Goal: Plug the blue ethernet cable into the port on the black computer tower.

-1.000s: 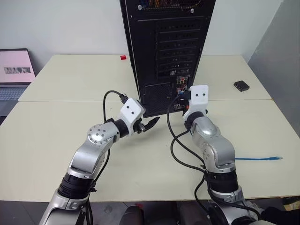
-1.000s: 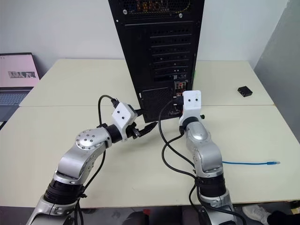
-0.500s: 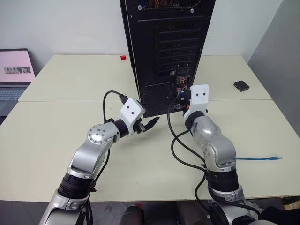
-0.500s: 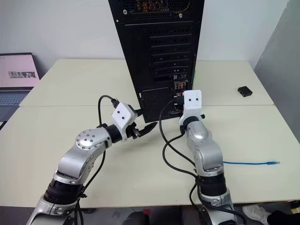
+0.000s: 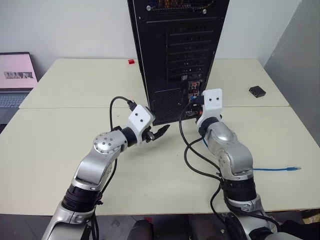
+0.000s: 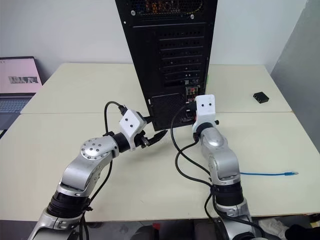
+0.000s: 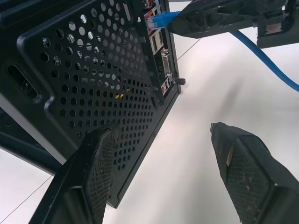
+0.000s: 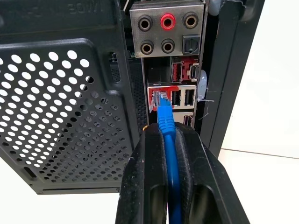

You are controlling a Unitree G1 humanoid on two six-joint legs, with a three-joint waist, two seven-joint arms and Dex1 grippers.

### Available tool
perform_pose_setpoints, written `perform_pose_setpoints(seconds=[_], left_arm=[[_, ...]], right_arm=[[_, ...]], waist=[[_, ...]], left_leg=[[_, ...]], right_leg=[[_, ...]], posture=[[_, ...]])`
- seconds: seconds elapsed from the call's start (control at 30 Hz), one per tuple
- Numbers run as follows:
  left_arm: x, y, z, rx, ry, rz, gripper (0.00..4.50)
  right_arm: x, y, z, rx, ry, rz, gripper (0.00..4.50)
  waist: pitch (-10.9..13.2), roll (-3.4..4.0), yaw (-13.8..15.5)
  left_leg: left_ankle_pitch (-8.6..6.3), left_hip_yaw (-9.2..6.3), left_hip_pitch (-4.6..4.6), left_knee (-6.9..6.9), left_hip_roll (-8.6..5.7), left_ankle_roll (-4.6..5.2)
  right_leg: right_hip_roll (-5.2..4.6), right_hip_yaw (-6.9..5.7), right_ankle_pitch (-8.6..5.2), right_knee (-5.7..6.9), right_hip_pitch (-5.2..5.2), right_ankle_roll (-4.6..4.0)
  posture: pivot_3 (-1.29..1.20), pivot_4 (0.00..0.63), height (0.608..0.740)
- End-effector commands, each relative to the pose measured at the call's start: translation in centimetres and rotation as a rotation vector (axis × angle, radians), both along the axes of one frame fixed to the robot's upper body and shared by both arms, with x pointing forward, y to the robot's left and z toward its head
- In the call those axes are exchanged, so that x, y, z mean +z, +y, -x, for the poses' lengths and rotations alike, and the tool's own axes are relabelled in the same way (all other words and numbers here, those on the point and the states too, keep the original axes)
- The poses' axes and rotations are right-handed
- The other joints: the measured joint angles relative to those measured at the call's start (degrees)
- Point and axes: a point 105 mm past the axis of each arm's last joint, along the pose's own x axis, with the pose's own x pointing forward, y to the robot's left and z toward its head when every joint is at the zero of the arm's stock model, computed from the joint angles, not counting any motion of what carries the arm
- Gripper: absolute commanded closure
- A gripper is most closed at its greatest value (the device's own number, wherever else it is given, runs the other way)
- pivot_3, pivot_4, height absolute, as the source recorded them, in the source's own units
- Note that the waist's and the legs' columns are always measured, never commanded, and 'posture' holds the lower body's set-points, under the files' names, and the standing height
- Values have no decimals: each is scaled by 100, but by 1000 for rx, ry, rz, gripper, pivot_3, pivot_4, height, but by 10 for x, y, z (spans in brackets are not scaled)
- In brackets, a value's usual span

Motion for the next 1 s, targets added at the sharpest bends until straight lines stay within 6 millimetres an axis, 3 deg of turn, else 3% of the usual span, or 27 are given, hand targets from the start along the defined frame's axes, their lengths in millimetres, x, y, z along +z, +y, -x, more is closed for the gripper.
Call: perform_pose_setpoints(seconds=[0.03, 0.8, 0.87, 1.0], left_arm=[[15, 0, -1, -7, -62, 10, 1165], [15, -1, -1, -4, -59, 24, 1165], [15, 0, -1, -3, -57, 27, 1124], [14, 1, -2, 1, -55, 25, 1124]], right_arm=[[22, 17, 1, 58, -47, -50, 4500], [26, 25, -7, 76, -39, -71, 4500], [23, 21, -5, 69, -35, -67, 3790], [20, 12, -2, 54, -43, -50, 3065]], waist=[[0, 0, -23], [1, 1, -145], [1, 1, -145], [1, 2, -114]], left_leg=[[0, 0, 1, 0, 0, 0], [0, 11, 15, 1, 4, 0], [0, 11, 16, 1, 4, 0], [0, 3, 5, -1, 3, 0]], right_leg=[[0, 1, 0, 1, 0, 0], [2, 17, 0, 21, -2, 0], [2, 17, 0, 21, -2, 0], [3, 11, 0, 15, -6, 0]], posture=[[0, 150, 740], [0, 150, 740], [0, 150, 740], [0, 150, 740]])
